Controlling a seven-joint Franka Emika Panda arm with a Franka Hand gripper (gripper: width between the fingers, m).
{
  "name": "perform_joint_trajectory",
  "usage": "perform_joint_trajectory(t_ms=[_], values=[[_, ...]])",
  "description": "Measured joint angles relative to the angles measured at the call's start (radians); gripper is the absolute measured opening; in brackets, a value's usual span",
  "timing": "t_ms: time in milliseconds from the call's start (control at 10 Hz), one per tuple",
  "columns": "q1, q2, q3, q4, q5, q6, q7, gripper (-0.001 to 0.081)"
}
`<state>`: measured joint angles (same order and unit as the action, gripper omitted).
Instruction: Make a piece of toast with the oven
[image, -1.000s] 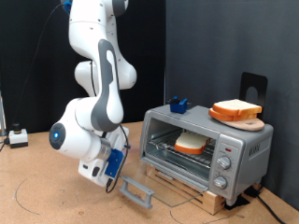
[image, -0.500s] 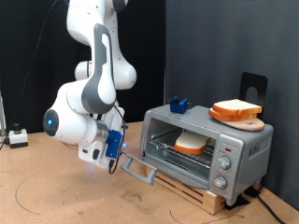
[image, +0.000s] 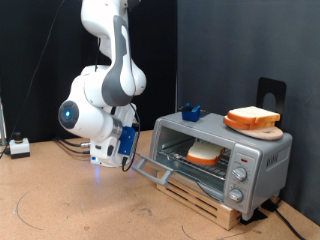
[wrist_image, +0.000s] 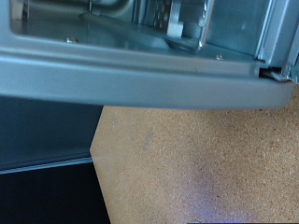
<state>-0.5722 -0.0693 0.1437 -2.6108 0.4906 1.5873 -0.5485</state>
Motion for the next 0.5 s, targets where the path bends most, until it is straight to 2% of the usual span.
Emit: perform_joint_trajectory(t_ms=[200,500], values=[[0.0,-0.038,0.006,-0.024,0.02,0.004,0.0,0.081],[0.0,-0.052,0.006,-0.038,0.05,0.027,-0.008,0.081]])
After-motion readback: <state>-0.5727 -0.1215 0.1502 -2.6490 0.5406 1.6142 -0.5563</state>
